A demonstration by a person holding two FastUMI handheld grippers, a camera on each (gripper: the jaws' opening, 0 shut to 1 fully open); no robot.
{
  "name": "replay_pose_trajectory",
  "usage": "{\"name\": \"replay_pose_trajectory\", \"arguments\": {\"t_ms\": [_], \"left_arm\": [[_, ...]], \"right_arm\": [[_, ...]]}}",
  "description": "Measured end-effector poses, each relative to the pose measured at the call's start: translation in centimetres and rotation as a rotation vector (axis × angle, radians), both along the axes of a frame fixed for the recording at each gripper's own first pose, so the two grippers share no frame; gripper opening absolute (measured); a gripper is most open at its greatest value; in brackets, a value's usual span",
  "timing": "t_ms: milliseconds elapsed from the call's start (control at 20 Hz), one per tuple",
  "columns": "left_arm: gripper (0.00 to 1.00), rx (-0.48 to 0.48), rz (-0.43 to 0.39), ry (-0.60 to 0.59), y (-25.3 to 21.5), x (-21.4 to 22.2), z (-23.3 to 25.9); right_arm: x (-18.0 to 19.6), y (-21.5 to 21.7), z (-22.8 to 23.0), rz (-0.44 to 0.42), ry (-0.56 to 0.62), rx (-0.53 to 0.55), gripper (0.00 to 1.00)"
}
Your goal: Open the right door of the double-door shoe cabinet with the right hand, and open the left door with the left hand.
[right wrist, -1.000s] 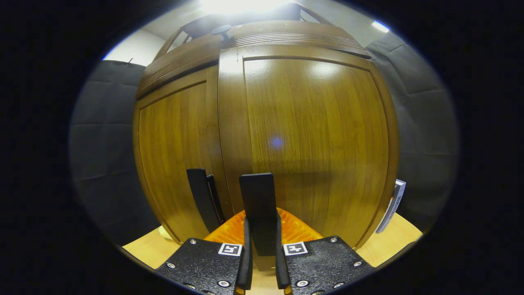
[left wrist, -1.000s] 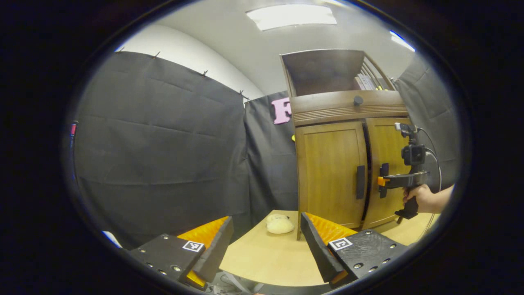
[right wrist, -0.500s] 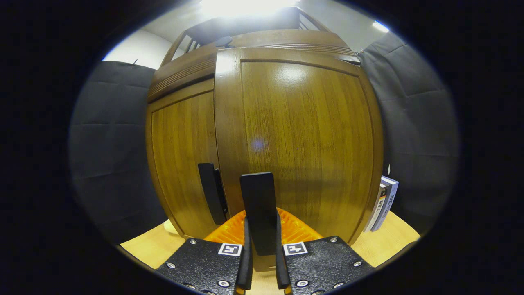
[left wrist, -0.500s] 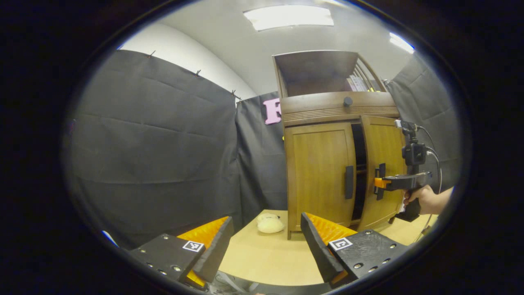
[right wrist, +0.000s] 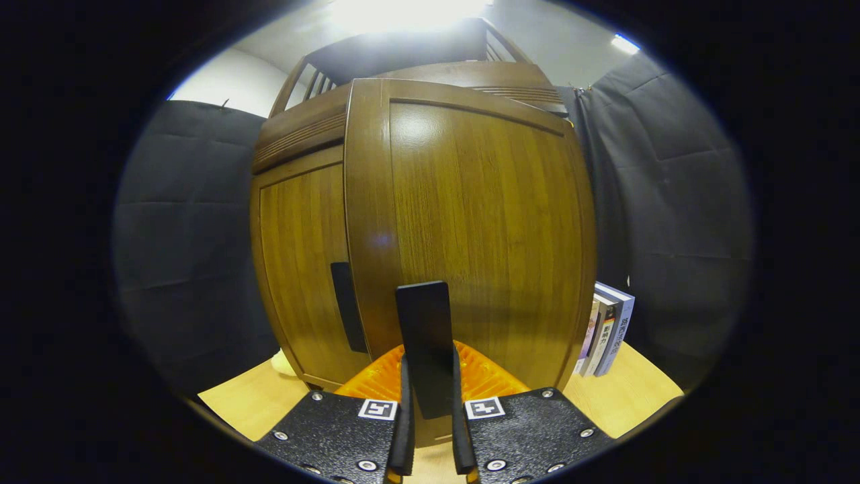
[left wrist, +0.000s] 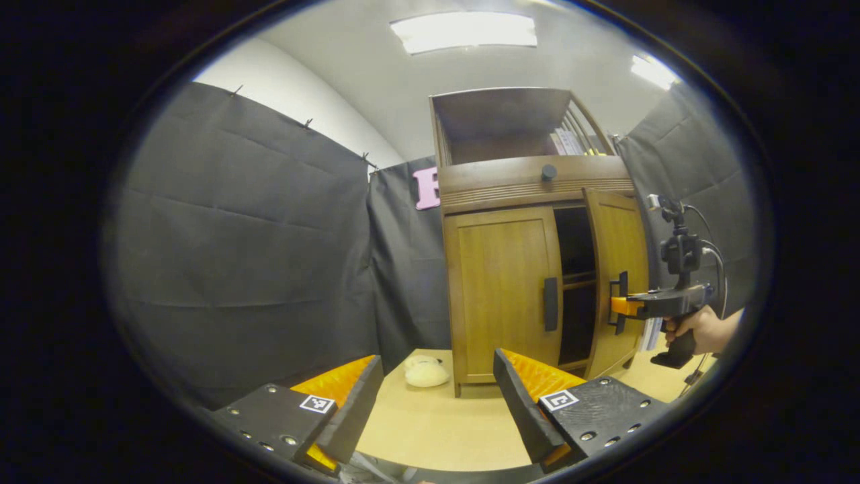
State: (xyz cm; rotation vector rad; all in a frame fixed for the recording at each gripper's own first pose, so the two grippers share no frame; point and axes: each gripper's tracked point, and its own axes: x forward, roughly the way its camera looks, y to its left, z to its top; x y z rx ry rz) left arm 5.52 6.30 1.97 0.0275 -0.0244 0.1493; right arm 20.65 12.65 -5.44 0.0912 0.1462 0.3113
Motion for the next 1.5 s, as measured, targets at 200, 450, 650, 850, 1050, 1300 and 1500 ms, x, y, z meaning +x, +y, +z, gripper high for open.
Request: {"name": "replay_pose_trajectory", "arguments": {"t_ms": [200,450,650,850,1050,1300,1500], "left_arm": [[0.94,0.005,-0.039,-0.010,0.1,0.0,0.5],[0.94,0.010,-0.096,-0.023,0.1,0.3,1.0],[0.94,0.011,-0.144,-0.036,-0.3,0.8,1.2],[0.94,0.006,-0.188,-0.040,-0.4,1.1,1.3],[0.94,0.001,-0.225,-0.039,-0.7,1.2,1.3],[0.94,-0.008,-0.264,-0.040,-1.2,1.6,1.2],[0.94,-0.012,-0.296,-0.037,-1.4,1.7,1.2]], "right_arm": [[-1.6,-1.3,0.2,-0.003,0.002,0.000,0.23],[-3.4,-3.6,0.3,-0.017,-0.006,-0.004,0.23],[-4.4,-5.8,0.0,-0.049,-0.008,-0.010,0.23],[-6.2,-8.1,1.2,-0.092,-0.029,-0.056,0.21],[-6.9,-10.0,0.6,-0.125,-0.037,-0.076,0.22],[-7.5,-12.5,0.4,-0.174,-0.047,-0.131,0.21],[-8.0,-14.5,0.3,-0.214,-0.039,-0.136,0.21]]}}
